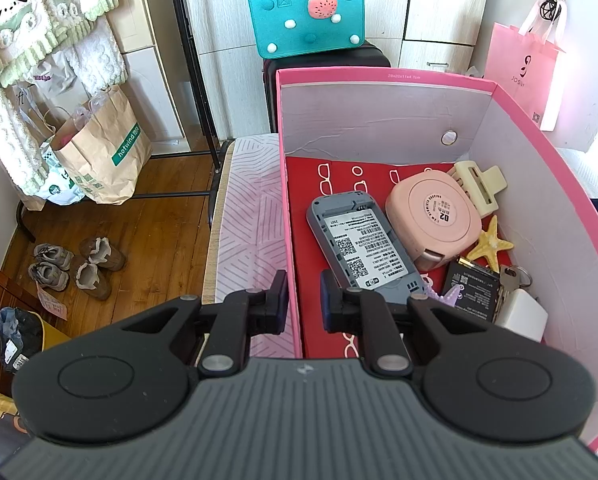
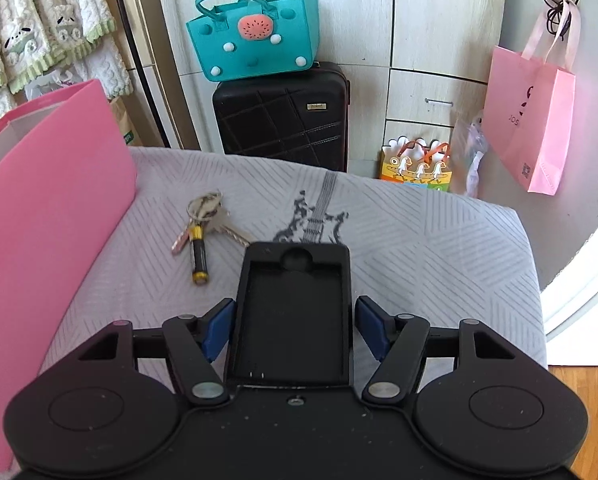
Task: Organize rigid objects
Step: 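Carry the black phone case into the box and release it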
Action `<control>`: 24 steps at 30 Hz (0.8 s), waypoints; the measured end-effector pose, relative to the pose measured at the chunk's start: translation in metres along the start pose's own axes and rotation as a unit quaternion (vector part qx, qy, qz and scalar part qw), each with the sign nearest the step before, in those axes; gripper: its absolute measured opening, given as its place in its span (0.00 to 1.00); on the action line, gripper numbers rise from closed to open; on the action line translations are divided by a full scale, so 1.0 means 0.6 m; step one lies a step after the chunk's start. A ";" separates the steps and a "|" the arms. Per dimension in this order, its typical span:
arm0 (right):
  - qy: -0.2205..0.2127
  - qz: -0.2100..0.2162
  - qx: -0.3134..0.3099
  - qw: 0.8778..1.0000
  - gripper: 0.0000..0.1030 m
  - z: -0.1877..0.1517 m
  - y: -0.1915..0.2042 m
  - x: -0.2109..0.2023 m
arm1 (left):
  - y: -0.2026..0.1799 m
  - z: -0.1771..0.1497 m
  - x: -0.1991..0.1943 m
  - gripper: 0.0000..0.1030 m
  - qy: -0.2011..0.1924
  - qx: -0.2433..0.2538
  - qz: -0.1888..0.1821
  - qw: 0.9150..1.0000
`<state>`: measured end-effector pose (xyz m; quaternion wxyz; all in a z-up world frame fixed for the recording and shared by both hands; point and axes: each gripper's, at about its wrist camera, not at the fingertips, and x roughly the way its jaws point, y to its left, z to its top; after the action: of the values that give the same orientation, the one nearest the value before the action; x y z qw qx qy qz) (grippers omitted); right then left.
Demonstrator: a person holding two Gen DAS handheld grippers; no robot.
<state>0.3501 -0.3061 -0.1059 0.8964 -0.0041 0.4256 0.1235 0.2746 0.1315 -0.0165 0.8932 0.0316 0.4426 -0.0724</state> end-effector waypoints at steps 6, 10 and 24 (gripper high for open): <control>-0.009 -0.003 -0.012 1.000 0.82 0.000 0.006 0.011 | -0.002 0.000 0.000 0.13 0.000 -0.003 -0.001 1.000; -0.018 -0.001 -0.014 1.000 0.65 -0.004 0.005 0.002 | -0.002 0.000 0.000 0.13 0.000 0.000 0.001 1.000; -0.074 0.084 -0.064 0.992 0.64 -0.023 0.062 -0.114 | -0.001 0.000 0.001 0.13 -0.001 -0.004 -0.003 1.000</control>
<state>0.2897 -0.2862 -0.0584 0.9100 -0.0166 0.3479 0.2248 0.2746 0.1307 -0.0169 0.8936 0.0266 0.4421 -0.0729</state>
